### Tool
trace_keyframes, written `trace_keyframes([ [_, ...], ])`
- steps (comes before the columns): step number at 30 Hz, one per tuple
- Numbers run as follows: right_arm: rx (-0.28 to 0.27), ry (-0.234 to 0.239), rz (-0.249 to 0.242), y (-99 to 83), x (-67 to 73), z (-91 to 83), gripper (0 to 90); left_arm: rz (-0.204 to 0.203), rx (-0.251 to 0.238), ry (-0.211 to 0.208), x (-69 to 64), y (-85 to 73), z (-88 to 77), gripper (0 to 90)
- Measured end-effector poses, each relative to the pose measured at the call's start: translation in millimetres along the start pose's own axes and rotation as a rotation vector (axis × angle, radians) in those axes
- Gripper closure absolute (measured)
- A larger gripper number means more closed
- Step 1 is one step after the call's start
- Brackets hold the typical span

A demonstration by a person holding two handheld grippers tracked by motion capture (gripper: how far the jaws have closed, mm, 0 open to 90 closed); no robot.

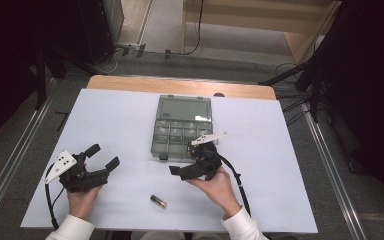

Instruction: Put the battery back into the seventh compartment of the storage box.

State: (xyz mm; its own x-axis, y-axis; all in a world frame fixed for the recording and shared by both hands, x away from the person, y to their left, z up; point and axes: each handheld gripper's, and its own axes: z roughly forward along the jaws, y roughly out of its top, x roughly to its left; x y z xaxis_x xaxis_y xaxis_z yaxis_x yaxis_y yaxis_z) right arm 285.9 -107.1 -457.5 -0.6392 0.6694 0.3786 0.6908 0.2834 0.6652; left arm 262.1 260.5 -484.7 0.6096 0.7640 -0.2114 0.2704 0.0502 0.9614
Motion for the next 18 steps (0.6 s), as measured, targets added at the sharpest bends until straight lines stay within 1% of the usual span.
trace_keyframes([
  [4, 0.010, 0.012, -0.016, -0.7, 5.9, 1.6, 0.0, 0.000, 0.000, 0.000, -0.1, 0.0, 0.0, 9.6],
  [12, 0.054, 0.026, -0.036, -2.9, 15.8, 9.7, 0.0, 0.000, 0.000, -0.002, 0.2, 0.1, -0.2, 9.6],
  [18, 0.085, 0.036, -0.069, -4.8, 25.9, 17.8, 0.0, 0.000, -0.002, -0.002, 0.1, 0.1, -0.5, 9.6],
])
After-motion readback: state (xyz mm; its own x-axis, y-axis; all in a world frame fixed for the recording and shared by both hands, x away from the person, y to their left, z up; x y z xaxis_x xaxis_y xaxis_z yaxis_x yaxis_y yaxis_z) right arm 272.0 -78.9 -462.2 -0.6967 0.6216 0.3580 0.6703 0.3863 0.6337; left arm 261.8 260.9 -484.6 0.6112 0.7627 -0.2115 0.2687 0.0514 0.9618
